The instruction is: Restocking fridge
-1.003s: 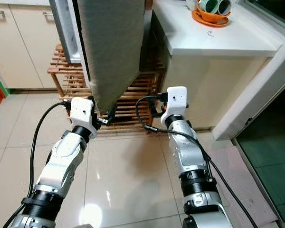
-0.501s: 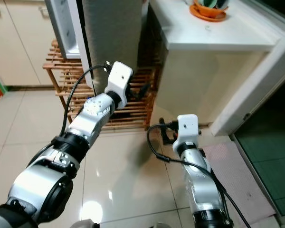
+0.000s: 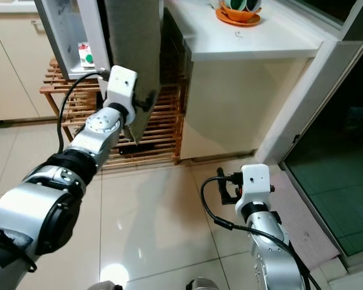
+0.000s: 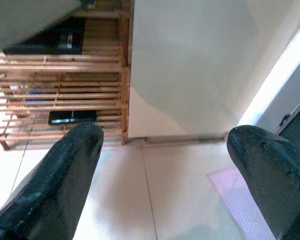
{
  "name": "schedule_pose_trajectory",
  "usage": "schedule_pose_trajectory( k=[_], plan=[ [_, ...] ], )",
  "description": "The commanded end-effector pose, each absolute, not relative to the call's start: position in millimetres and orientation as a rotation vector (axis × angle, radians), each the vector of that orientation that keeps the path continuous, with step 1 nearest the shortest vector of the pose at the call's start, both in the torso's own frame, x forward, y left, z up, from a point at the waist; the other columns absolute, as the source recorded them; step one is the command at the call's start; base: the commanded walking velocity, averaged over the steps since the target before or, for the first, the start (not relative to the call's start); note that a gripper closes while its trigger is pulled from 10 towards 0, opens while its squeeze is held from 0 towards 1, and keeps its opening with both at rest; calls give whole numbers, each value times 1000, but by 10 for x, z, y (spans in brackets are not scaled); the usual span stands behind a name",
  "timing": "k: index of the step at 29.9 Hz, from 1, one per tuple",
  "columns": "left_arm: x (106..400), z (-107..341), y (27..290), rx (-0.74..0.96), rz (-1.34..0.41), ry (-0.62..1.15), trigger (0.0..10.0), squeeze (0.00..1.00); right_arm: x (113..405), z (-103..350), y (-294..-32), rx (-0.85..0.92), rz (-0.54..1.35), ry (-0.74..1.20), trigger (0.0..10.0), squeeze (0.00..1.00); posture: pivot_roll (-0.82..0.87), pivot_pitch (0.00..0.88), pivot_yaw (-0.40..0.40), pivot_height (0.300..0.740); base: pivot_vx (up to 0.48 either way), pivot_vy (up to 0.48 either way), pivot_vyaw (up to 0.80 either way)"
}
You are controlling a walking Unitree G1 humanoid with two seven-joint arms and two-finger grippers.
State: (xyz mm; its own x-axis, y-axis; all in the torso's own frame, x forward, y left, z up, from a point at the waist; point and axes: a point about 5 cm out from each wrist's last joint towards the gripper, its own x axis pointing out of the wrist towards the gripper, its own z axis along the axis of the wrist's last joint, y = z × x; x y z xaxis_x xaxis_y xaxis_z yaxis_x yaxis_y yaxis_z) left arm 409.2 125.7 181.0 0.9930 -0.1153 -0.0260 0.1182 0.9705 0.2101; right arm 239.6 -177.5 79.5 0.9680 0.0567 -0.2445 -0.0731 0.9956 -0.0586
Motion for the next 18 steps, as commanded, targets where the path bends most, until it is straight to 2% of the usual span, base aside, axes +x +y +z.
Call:
schedule_pose_trajectory(
  k=[1, 2, 10, 11, 12, 16, 18],
  plan=[
    [4114, 1860, 1354, 199, -68, 9, 10000, 0, 2432, 852, -1767, -68, 75, 233, 10000, 0, -127, 99, -40, 740, 0, 0, 0],
    [4114, 1860, 1354, 199, -68, 9, 10000, 0, 2432, 852, -1767, -68, 75, 233, 10000, 0, -127, 99, -40, 740, 0, 0, 0],
    [4033, 1857, 2075, 258, 184, -26, 10000, 0, 2485, 873, -1661, -38, 104, 230, 10000, 0, -95, 100, -38, 740, 0, 0, 0],
    [4033, 1857, 2075, 258, 184, -26, 10000, 0, 2485, 873, -1661, -38, 104, 230, 10000, 0, -95, 100, -38, 740, 0, 0, 0],
    [4002, 1860, 2226, 262, 226, -26, 10000, 0, 2487, 866, -1647, -34, 109, 231, 10000, 0, -89, 98, -38, 740, 0, 0, 0],
    [3962, 1795, 2284, 288, 207, -17, 10000, 0, 2502, 868, -1620, -26, 124, 223, 10000, 0, -86, 96, -36, 740, 0, 0, 0],
    [3923, 1675, 2217, 316, 153, -11, 10000, 0, 2531, 886, -1598, -14, 131, 208, 10000, 0, -83, 88, -27, 740, 0, 0, 0]
  ],
)
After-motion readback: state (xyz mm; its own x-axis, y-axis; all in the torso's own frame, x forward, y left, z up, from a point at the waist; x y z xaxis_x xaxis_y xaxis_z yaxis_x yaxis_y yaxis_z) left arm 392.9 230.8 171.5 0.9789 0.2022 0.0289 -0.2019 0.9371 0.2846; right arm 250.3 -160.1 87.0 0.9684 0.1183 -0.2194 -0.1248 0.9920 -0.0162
